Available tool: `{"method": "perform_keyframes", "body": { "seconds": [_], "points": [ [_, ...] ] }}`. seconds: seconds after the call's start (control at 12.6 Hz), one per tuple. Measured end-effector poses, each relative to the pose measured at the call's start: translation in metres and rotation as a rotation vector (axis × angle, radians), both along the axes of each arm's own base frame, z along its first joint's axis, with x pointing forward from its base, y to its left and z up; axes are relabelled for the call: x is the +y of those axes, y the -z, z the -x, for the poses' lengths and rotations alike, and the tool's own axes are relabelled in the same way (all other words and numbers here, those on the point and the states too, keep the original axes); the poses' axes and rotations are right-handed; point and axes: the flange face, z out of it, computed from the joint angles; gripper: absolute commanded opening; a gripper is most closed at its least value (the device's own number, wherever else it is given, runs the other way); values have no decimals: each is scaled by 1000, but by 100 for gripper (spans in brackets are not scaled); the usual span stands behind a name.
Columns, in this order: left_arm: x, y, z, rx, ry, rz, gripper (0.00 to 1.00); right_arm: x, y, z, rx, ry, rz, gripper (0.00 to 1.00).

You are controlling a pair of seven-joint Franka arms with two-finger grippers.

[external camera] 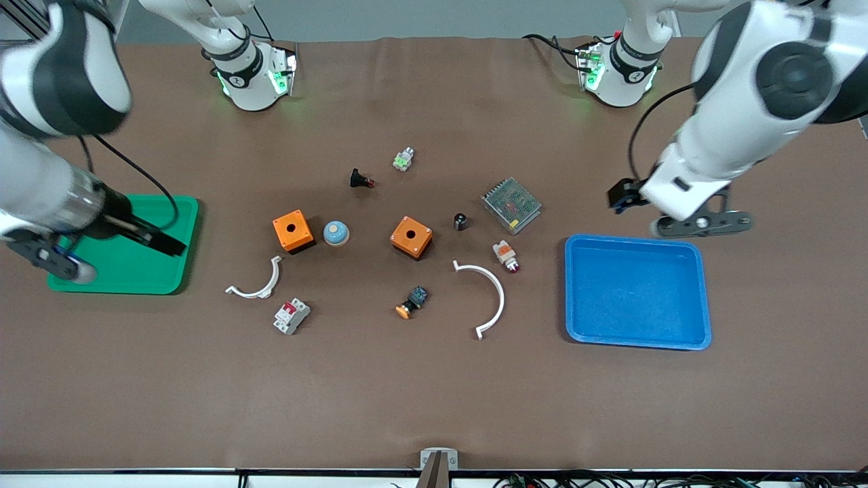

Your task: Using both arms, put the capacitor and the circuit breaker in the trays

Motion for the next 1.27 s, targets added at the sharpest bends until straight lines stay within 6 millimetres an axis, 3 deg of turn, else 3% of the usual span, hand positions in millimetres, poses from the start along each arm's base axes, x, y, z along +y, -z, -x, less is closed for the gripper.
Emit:
{"method": "perform_keyframes", "body": {
  "seconds": [0.24,0.32,0.63,0.71,0.87,1.03,1.27],
  "points": [
    [-59,75,20,-41,-121,42,97,27,79,-29,-3,109,-6,100],
    [-75,116,30,-37,-172,60,95,50,119,-40,-20,146,-13,100],
    [-108,207,39,7,-248,99,77,90,214,-56,-87,216,-42,96],
    [-117,225,43,20,-246,106,76,95,232,-58,-98,220,-46,85],
    [-127,252,47,33,-240,122,75,101,256,-57,-103,211,-36,52],
    [-132,268,46,30,-239,140,74,101,264,-56,-100,201,-24,21],
    [-134,286,46,14,-214,141,66,100,261,-58,-110,178,-8,6]
  ]
}}
